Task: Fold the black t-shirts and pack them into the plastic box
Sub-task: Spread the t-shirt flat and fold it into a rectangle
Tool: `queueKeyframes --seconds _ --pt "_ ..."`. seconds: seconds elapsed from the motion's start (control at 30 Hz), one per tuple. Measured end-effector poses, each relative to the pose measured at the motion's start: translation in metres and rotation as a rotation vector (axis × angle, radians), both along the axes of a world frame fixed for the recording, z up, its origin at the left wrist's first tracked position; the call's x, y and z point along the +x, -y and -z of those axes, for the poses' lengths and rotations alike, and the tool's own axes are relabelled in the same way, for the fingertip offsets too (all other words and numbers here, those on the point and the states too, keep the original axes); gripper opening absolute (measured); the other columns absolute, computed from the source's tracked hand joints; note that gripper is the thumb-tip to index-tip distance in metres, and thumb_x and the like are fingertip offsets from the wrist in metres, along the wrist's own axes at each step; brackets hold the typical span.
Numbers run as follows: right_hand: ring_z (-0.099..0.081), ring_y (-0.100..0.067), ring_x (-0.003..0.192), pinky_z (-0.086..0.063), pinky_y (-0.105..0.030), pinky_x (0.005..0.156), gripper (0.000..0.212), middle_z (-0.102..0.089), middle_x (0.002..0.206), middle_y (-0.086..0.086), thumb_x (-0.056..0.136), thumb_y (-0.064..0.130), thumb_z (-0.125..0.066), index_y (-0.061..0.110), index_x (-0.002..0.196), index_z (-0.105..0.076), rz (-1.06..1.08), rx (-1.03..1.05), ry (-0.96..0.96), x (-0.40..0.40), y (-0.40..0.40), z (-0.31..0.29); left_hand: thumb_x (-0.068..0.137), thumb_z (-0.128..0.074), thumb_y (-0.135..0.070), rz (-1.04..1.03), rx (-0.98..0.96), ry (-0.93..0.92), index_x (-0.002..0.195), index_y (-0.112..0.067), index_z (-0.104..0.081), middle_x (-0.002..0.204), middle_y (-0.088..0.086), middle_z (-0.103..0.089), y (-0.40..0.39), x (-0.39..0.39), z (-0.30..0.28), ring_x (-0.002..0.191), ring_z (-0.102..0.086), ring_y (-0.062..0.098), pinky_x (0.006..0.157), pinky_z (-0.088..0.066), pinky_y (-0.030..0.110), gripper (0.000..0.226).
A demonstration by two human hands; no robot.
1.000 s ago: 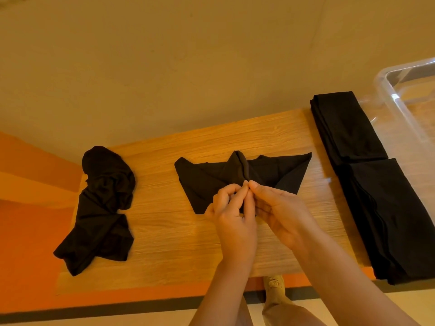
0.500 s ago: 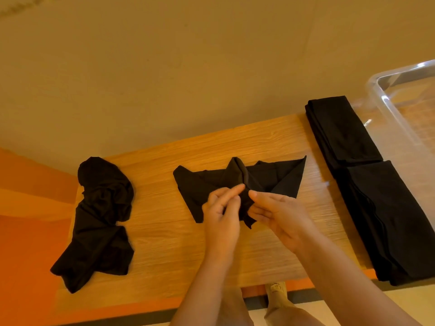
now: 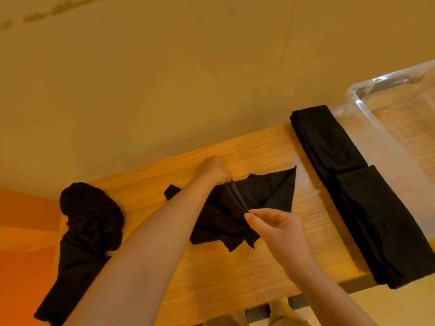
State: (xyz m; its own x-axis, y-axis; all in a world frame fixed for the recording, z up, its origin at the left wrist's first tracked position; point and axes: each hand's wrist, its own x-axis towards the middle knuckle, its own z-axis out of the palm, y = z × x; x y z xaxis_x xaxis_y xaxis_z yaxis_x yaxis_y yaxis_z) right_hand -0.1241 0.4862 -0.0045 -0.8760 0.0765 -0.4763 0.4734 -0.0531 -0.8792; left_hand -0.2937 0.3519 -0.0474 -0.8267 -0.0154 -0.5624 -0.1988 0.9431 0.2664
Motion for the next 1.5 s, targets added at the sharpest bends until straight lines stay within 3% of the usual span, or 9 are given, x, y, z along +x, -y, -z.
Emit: queueKeyframes --seconds 0.2,0.37,0.5,0.7,1.0,1.07,1.2,1.33,1.5 --pt "-0.067 0.006 0.08 -0.046 -0.006 0.062 0.008 -0.073 0.08 0.016 0.084 0.017 -0.07 0.024 0.089 -0.073 0.035 -0.015 -0.038 -0.001 -0.008 -0.004 0.081 -0.074 -0.01 0.168 0.078 0.127 0.106 -0.018 -0.064 0.119 0.002 -0.06 0.01 -0.018 0.005 0.104 -0.053 0.017 0.078 -0.042 0.028 0.028" --pt "-0.068 0.001 0.082 -0.048 -0.008 0.064 0.01 -0.074 0.083 0.01 0.084 0.018 -0.07 0.019 0.093 -0.074 0.017 -0.019 -0.037 0.002 -0.012 -0.006 0.082 -0.072 -0.006 0.191 0.135 0.23 0.121 -0.02 -0.061 0.109 -0.004 -0.051 0.023 -0.017 -0.002 0.103 -0.05 0.016 0.076 -0.045 0.028 0.042" --pt "-0.068 0.001 0.083 -0.049 -0.01 0.064 0.01 -0.074 0.085 0.011 0.085 0.017 -0.069 0.021 0.093 -0.074 -0.058 -0.015 -0.045 0.006 -0.01 -0.009 0.088 -0.064 -0.015 0.177 0.164 0.07 0.102 -0.015 -0.069 0.097 -0.001 -0.057 0.018 -0.007 0.008 0.089 -0.054 0.014 0.075 -0.047 0.029 0.015" --pt "-0.068 0.001 0.084 -0.051 -0.012 0.07 0.01 -0.073 0.084 0.015 0.084 0.018 -0.07 0.027 0.09 -0.072 -0.123 0.062 -0.11 0.012 -0.014 -0.014 0.089 -0.063 -0.017 0.181 0.103 -0.006 0.074 -0.017 -0.066 0.076 -0.001 -0.058 0.014 -0.006 0.0 0.077 -0.057 0.017 0.063 -0.045 0.031 0.015" --pt "-0.068 0.0 0.082 -0.053 -0.012 0.071 0.019 -0.071 0.09 0.016 0.082 0.037 -0.059 0.035 0.099 -0.066 -0.098 0.413 -0.63 -0.006 -0.068 -0.074 0.084 -0.056 -0.006 -0.301 0.447 -0.132 0.093 -0.01 -0.073 0.058 0.004 -0.061 0.051 -0.018 -0.144 0.042 -0.038 0.012 0.045 -0.028 0.024 0.02" --pt "-0.067 0.004 0.084 -0.051 -0.008 0.073 0.017 -0.072 0.085 0.013 0.086 0.028 -0.059 0.033 0.102 -0.064 -0.116 0.503 -0.739 -0.023 -0.082 -0.093 0.085 -0.056 -0.006 -0.357 0.519 -0.189 0.097 -0.007 -0.072 0.056 0.004 -0.061 0.056 -0.011 -0.181 0.038 -0.038 0.011 0.046 -0.029 0.024 0.019" --pt "-0.061 0.015 0.083 -0.042 0.001 0.075 0.019 -0.066 0.089 0.016 0.089 0.017 -0.065 0.024 0.106 -0.069 -0.075 0.692 -0.845 -0.064 -0.102 -0.134 0.087 -0.061 -0.013 -0.413 0.665 -0.275 0.103 -0.007 -0.07 0.067 0.006 -0.069 0.062 0.011 -0.245 0.048 -0.051 0.012 0.05 -0.034 0.024 0.019" --pt "-0.064 -0.01 0.086 -0.04 -0.007 0.076 0.022 -0.065 0.09 0.008 0.093 0.019 -0.06 0.011 0.111 -0.07 -0.114 0.82 -0.926 -0.099 -0.107 -0.181 0.089 -0.063 -0.016 -0.448 0.816 -0.337 0.103 -0.008 -0.067 0.084 0.009 -0.075 0.065 0.034 -0.295 0.061 -0.069 0.014 0.052 -0.034 0.022 0.016" --pt "-0.062 -0.013 0.084 -0.038 -0.002 0.072 0.021 -0.066 0.087 0.005 0.097 0.019 -0.055 0.012 0.11 -0.069 -0.172 0.896 -0.972 -0.122 -0.108 -0.227 0.066 -0.077 -0.034 -0.303 0.844 -0.396 0.107 -0.015 -0.07 0.097 0.004 -0.075 0.078 0.063 -0.328 0.086 -0.072 0.012 0.069 -0.042 0.023 0.046"
